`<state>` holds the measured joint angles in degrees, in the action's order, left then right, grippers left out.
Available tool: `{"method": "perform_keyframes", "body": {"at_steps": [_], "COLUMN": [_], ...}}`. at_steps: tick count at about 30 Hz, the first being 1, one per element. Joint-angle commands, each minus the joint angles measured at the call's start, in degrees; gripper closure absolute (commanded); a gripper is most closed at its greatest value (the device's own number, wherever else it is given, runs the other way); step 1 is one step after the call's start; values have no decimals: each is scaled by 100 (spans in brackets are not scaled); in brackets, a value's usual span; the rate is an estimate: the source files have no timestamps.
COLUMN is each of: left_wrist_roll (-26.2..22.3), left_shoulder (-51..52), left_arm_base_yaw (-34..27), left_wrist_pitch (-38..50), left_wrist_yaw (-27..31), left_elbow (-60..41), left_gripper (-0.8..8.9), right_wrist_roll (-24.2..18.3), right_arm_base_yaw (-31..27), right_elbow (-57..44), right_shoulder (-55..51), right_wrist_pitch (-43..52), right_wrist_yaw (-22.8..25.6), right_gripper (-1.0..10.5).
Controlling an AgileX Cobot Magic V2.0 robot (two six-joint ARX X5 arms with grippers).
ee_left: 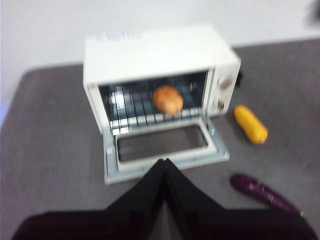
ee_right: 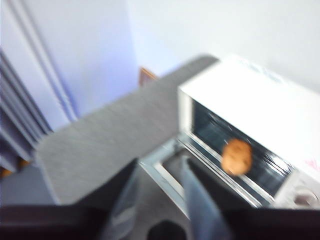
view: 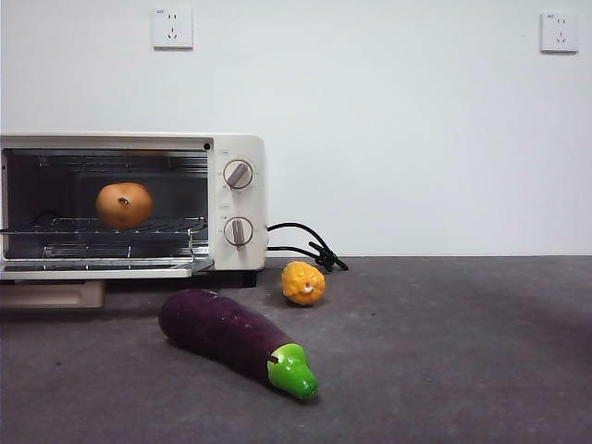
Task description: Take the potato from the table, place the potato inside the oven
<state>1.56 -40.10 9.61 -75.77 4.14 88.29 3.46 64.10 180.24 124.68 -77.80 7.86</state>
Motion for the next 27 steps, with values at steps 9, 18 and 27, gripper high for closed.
{"method": "perform_keyframes", "body": {"at_steps": [9, 18, 27], "left_wrist_roll": [70, 568, 1036], "left_shoulder": [-79, -131, -715], "left_arm_base_yaw": [0, -658, -2389], "left_wrist_pitch": [1167, 2225, 2907], "left_wrist_yaw": [367, -409, -1971], "left_elbow": [-2127, -3491, -3659], "left_gripper": [819, 822, 822], "right_wrist_roll": [-203, -153, 828], "right_arm_base_yaw": [1279, 1506, 1495], "right_elbow": [-105, -3856, -7206], "right_shoulder": [-957, -2999, -5357], "right_wrist_pitch": [-140, -138, -136], "right_wrist_yaw": [142, 1016, 2157], "right_gripper": [947, 946, 947]}}
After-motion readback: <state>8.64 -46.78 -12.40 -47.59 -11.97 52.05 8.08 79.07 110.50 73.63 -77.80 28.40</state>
